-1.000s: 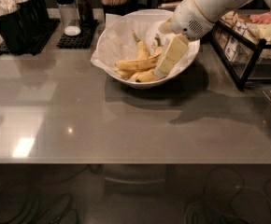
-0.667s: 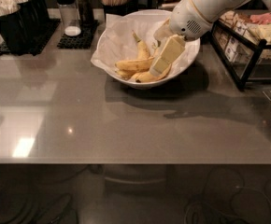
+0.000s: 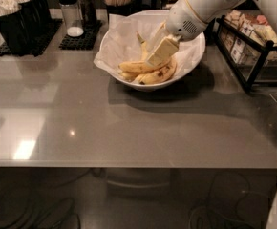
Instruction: Pick banana from white bowl
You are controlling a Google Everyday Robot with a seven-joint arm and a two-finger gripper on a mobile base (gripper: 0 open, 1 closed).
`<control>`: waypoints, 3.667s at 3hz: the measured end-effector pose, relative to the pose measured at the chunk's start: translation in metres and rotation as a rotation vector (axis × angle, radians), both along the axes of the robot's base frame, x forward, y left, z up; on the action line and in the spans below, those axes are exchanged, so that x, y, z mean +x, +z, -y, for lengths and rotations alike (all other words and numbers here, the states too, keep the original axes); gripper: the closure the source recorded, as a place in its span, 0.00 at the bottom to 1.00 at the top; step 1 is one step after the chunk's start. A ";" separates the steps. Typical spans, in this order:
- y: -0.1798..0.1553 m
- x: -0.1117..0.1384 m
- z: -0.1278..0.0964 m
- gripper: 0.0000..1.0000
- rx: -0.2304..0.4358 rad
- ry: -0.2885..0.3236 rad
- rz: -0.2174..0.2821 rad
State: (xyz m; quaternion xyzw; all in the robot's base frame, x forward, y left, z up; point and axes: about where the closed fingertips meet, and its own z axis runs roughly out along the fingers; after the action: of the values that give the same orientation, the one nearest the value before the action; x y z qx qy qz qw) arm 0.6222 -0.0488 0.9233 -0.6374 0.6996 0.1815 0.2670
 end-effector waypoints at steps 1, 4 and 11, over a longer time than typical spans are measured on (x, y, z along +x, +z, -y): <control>-0.008 0.015 -0.021 0.53 0.004 0.054 -0.005; -0.047 0.023 -0.023 0.52 0.007 0.065 -0.105; 0.050 -0.113 0.037 1.00 0.443 -0.070 0.011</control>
Offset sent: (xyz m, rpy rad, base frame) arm 0.0285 0.0310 -0.0333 0.0017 0.0772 0.0953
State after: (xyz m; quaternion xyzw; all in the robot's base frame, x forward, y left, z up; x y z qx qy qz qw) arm 0.5087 -0.0858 0.9731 -0.5397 0.6628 0.3178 0.4104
